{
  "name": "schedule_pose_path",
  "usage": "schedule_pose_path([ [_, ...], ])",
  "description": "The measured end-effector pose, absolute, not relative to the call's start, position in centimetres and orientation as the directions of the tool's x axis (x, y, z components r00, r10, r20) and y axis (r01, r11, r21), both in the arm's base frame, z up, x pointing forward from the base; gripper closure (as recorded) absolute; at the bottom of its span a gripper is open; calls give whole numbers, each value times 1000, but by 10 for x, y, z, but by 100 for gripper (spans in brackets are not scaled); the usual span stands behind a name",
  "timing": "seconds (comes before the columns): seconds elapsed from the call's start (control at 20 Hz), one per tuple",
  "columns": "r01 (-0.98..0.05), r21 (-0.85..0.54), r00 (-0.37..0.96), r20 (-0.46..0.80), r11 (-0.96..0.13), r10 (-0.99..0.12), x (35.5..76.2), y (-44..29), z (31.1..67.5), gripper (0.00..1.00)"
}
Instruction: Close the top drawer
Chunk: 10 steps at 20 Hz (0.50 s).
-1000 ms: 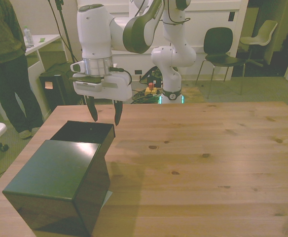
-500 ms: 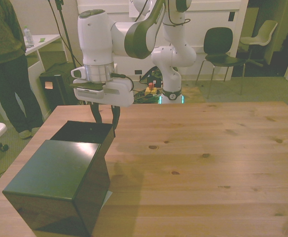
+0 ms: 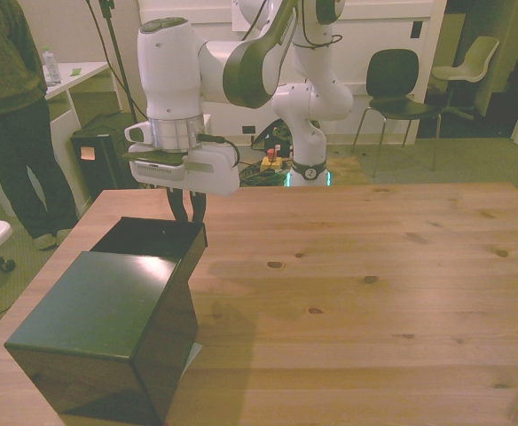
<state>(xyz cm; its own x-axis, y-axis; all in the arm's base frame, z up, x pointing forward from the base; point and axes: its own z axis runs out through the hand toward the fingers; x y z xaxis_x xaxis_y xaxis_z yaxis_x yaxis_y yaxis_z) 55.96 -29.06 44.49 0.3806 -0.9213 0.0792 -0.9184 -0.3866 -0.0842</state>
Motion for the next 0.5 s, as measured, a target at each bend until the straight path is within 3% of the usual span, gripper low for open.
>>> schedule_pose_path([
  [0.5,-922,-95,369,70,-375,-927,582,-291,457,100],
])
